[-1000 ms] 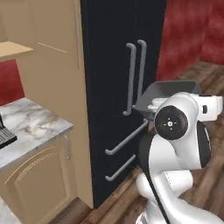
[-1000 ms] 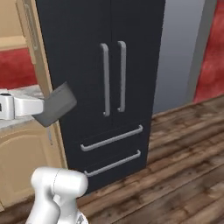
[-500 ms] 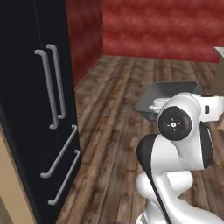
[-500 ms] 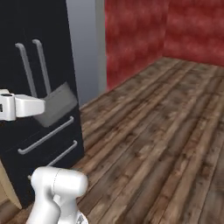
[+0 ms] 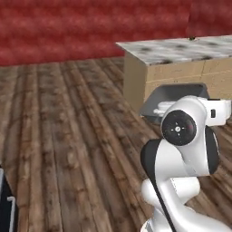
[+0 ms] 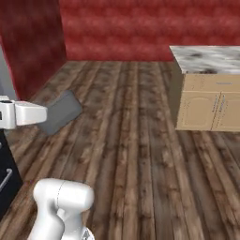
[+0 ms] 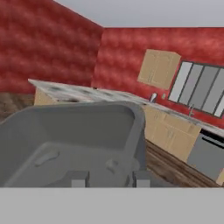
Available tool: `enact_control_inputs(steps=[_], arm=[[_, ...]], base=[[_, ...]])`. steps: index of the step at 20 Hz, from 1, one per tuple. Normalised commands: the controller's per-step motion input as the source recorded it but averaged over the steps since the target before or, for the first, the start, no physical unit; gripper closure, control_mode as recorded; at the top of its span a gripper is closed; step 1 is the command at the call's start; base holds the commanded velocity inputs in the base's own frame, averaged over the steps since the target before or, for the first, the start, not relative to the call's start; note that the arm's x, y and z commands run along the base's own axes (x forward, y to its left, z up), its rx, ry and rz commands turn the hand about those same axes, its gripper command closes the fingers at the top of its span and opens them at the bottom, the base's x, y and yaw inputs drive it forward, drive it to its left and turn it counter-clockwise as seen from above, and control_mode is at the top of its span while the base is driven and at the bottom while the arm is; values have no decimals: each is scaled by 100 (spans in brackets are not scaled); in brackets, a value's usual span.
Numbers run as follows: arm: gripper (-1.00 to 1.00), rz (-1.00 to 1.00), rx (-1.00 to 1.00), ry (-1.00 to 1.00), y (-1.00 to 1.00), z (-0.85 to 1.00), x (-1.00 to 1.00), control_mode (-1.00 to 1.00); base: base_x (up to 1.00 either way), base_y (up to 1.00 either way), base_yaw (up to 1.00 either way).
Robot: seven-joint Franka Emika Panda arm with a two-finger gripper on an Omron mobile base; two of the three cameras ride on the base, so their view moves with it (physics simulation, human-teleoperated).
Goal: Retrieve the tupperware and aluminum foil from the cabinet and place them on the dining counter near the plate with lime and squash to prepare for storing leftovers.
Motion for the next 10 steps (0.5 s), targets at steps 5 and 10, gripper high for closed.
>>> enact_control_inputs(steps=[5, 10], arm=[[100, 0, 0, 0, 0, 0, 0, 100], [100, 0, 0, 0, 0, 0, 0, 100]], base=[[52, 0, -66], [84, 7, -56]])
